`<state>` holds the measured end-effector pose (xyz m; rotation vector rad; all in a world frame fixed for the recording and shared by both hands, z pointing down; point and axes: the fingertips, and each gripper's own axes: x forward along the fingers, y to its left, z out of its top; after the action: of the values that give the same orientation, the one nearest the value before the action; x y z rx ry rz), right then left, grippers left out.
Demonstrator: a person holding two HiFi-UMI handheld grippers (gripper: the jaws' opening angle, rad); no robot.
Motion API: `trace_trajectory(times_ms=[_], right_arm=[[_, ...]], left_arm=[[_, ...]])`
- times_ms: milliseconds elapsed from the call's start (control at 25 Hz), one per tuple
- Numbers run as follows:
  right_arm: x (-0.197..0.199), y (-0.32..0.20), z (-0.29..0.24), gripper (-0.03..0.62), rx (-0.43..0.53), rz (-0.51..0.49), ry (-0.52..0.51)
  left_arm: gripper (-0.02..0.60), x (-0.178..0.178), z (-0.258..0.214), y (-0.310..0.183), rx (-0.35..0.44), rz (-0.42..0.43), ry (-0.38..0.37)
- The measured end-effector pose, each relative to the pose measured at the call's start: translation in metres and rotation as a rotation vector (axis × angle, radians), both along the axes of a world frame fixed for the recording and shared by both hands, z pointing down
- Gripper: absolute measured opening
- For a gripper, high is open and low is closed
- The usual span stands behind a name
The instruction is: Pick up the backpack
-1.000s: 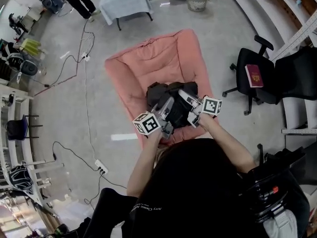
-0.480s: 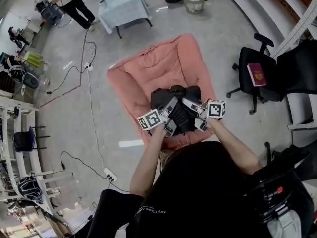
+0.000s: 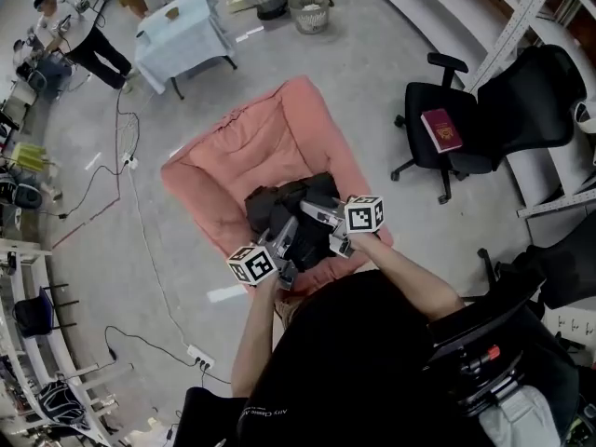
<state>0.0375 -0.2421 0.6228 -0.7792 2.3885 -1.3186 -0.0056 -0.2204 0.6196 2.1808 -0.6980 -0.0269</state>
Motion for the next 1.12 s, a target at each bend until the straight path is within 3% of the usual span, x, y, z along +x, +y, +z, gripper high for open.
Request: trace_trajectory(times_ms=[160, 280, 480, 720, 1040, 1120], right_arm=[[-0.002, 0.013, 0.016, 0.061, 0.068, -0.065, 0.163], [-0.001, 0.025, 0.021, 0.058, 0.135, -0.105, 0.311], [-0.014, 0.024, 0.018, 0.052, 0.24, -0.136, 0.403], [-0.026, 0.022, 0.018, 0.051, 0.241, -0.153, 0.418], [-0.018, 0.029, 0.012, 0.051, 0.244, -0.159, 0.393], [-0.018, 0.025, 0.005, 0.052, 0.237, -0.149, 0.372]], left_arm=[[0.025, 0.002, 0.026, 0.016, 0.062, -0.005, -0.164], [0.025, 0.007, 0.033, 0.024, 0.093, -0.037, -0.238], [0.025, -0.009, 0.025, 0.009, 0.178, -0.153, -0.342], [0.025, -0.023, 0.028, 0.007, 0.187, -0.176, -0.384], [0.025, -0.019, 0.011, -0.006, 0.223, -0.188, -0.39], [0.025, -0.017, 0.006, -0.003, 0.196, -0.178, -0.369]])
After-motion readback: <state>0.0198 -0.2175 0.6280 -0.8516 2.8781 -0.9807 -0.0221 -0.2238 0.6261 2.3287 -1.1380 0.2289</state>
